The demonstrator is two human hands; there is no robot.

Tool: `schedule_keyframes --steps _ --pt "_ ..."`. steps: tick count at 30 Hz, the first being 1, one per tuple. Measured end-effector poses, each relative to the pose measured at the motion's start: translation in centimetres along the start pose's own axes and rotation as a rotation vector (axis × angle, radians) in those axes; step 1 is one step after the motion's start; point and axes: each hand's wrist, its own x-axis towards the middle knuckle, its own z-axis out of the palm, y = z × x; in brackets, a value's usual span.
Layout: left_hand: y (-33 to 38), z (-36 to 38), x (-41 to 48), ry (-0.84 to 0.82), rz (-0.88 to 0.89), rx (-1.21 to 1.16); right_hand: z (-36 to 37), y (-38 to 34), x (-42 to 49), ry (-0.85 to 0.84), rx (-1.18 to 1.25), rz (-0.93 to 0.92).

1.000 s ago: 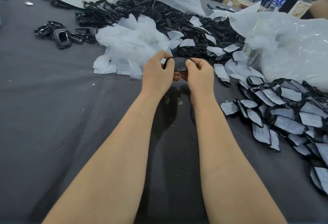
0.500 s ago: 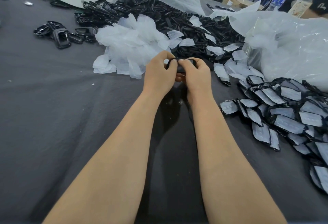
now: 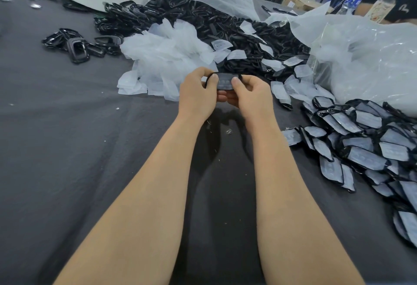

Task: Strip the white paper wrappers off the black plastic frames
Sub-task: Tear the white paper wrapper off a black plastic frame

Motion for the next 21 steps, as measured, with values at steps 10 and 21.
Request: schedule_keyframes --steps 10,21 --pt "0.2 -0.1 -0.3 -0.037 0.018 0.045 0.1 0.0 -0.2 0.047 -0.090 -0.044" --pt "0.6 0.0 -0.8 -0.041 -0.011 -0.021 0.0 -0.5 -1.1 0.047 -0.065 -0.118"
